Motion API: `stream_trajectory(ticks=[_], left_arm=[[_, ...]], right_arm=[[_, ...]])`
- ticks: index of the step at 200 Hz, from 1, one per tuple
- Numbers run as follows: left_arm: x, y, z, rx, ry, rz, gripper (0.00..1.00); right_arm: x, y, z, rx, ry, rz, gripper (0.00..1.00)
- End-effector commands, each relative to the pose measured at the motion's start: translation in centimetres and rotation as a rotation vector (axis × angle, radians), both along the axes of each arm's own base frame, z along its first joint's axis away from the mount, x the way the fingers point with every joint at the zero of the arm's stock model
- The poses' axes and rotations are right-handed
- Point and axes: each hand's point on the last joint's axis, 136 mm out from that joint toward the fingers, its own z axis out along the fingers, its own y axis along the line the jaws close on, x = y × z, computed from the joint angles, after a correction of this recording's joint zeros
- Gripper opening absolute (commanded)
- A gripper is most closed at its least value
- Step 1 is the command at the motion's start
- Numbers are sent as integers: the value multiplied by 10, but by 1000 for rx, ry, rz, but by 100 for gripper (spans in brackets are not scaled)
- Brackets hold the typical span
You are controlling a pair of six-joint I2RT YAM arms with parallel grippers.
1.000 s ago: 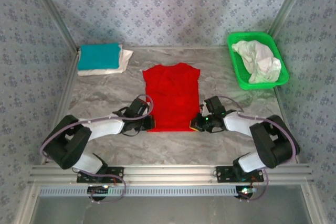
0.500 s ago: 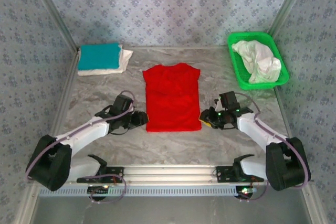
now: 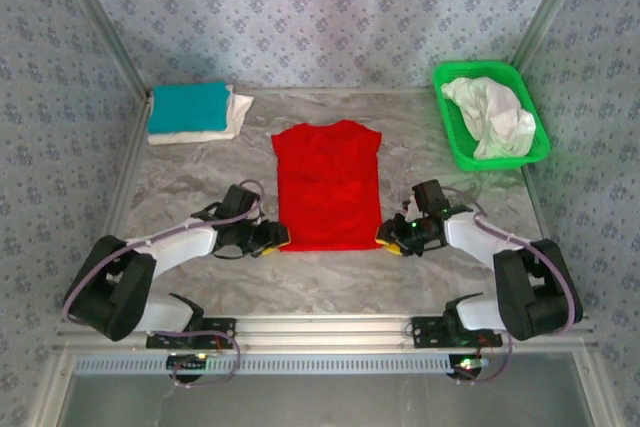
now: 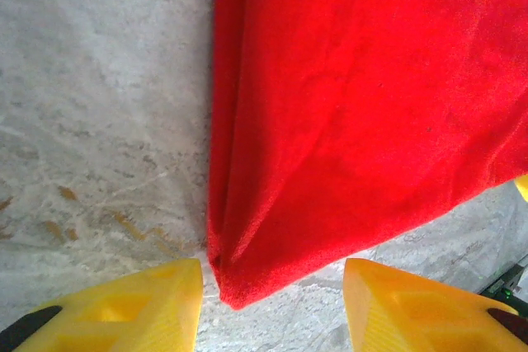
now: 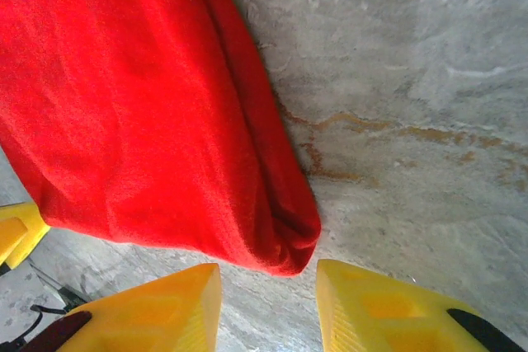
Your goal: Fold and stack the t-shirts
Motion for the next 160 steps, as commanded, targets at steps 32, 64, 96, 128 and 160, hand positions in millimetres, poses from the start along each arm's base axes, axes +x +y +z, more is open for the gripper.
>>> stream_trajectory(ticks=[32,64,96,128,160], left_arm=[[2,-15,1,-28,15,-24,47],[0,-13,-2,0,26,-27,47],[2,-10,-9,31,23,-26,45],[9,-10,-13,49,13,-14,37],[14,-10,-9,60,-3,-7,26]], right_arm=[[-1,8,-7,12,8,28,38],[0,8,-6,8,2,26,38],[0,10,-9,15,8,31,38],[2,15,-12,17,6,38,40],[10,20,-10,23,-6,39,37]])
